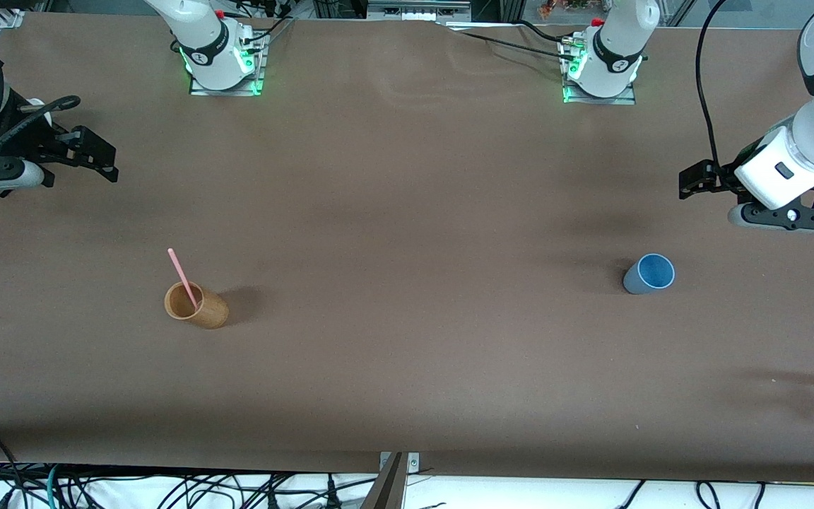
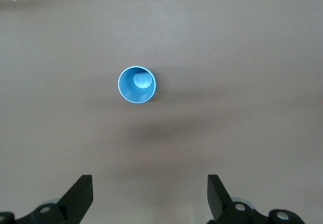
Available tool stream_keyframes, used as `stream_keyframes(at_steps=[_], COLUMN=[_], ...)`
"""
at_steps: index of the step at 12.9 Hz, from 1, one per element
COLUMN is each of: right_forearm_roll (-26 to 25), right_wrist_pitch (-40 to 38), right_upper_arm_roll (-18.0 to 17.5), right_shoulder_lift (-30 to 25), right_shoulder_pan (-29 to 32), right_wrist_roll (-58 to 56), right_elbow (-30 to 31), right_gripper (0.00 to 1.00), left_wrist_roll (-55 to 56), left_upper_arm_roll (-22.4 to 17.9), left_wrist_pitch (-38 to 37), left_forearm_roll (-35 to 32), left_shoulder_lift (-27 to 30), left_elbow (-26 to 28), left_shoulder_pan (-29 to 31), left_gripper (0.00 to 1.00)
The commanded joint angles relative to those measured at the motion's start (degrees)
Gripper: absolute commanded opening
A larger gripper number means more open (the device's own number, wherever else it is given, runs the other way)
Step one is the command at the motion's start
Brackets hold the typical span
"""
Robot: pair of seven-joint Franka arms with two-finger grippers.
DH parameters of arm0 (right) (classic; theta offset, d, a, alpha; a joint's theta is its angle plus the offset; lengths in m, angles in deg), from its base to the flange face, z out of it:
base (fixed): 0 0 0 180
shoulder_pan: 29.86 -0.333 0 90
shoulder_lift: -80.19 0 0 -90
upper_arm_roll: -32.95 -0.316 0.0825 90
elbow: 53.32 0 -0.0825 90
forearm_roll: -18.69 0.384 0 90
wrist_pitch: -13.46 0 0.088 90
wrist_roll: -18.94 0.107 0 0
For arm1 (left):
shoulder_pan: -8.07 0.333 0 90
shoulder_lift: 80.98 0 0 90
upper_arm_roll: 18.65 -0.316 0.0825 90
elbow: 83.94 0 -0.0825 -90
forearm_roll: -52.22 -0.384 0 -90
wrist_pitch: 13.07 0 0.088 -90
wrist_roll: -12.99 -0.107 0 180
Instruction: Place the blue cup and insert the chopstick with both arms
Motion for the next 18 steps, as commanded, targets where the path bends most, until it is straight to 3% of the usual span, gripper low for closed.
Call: stream_keyframes(at_steps=[1, 6, 10, 13, 18], right_forearm_roll=[-0.3, -0.5, -0.3, -0.3, -2.5], right_wrist_pitch=[-1.7, -1.9, -1.8, -0.4, 11.9], right_upper_arm_roll=[0.6, 0.4, 0.5, 0.4, 0.1], right_shoulder_lift=[-0.1, 0.2, 1.8, 8.0, 20.3], right_shoulder_pan=[0.0, -0.1, 0.4, 0.9, 0.0], right_wrist_roll=[-4.6, -5.1, -5.6, -6.1, -5.7], right_elbow=[-0.7, -0.7, -0.7, -0.7, -0.5], right_gripper=[1.00, 1.00, 1.00, 1.00, 0.99], left_wrist_roll=[-2.2, -6.1, -11.1, -14.7, -22.5], left_upper_arm_roll=[0.0, -0.2, -0.2, -0.2, -0.2], left_wrist_pitch=[1.2, 3.5, 10.1, 17.7, 30.9], left_forearm_roll=[0.6, 0.6, 0.5, 0.3, -1.0], left_shoulder_lift=[-1.0, -1.9, -9.4, -14.3, -17.6], left_elbow=[-1.6, -1.3, 1.3, 2.8, 9.8], left_shoulder_pan=[1.1, 3.0, 6.6, 7.1, 9.6], left_gripper=[1.00, 1.00, 1.00, 1.00, 1.00])
